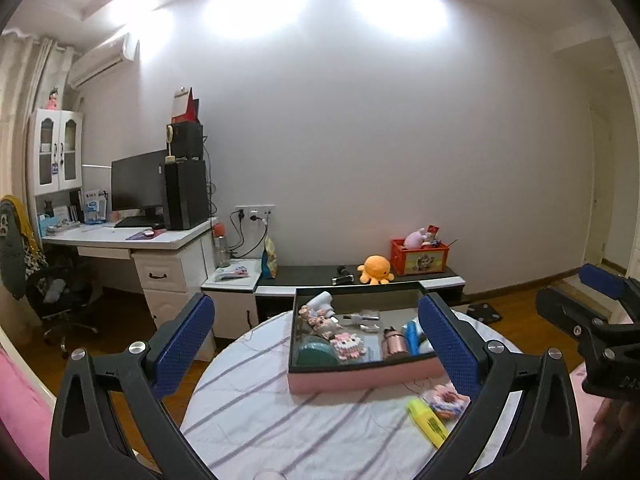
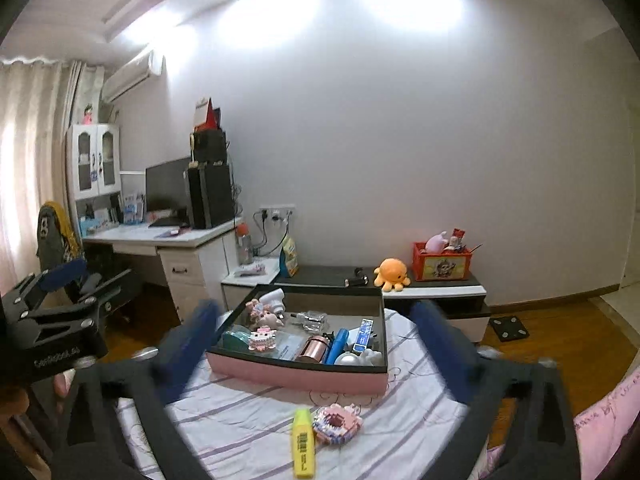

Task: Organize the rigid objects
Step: 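Move both tools back toward the yellow highlighter and block donut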

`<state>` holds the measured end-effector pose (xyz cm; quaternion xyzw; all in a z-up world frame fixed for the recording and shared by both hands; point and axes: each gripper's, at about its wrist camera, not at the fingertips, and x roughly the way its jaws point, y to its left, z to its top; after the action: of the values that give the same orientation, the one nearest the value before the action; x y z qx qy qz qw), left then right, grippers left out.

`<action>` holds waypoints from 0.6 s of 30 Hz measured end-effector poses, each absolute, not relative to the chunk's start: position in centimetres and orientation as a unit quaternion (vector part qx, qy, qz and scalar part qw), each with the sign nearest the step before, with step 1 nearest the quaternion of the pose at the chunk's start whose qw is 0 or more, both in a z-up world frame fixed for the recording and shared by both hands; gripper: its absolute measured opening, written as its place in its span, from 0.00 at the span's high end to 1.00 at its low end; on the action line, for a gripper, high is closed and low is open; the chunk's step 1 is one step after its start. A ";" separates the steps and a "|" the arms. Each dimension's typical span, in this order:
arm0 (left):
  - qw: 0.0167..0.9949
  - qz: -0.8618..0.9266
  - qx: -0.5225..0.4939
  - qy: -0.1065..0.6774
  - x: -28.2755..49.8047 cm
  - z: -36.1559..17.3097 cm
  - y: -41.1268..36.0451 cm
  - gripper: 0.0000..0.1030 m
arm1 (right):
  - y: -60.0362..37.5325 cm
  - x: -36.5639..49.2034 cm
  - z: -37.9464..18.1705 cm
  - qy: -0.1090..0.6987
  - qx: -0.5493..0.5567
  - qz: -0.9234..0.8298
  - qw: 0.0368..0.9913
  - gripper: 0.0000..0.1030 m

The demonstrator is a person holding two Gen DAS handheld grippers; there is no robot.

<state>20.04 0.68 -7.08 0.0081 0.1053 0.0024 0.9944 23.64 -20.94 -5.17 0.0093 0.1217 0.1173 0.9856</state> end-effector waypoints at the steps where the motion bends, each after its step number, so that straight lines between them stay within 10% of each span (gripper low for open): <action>1: 0.995 0.003 0.007 0.101 19.2 -7.1 0.6 0.00 | -21.0 22.9 -5.1 0.116 0.011 0.114 0.987 0.00; 18: 0.995 0.006 0.020 0.094 13.0 -7.5 -0.8 0.00 | -20.6 17.3 -5.6 0.102 0.004 0.109 0.989 0.00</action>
<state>13.02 -0.78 -7.53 0.0204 0.0944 0.0064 0.9953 17.30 -20.56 -5.58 0.0042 0.1024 0.1089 0.9888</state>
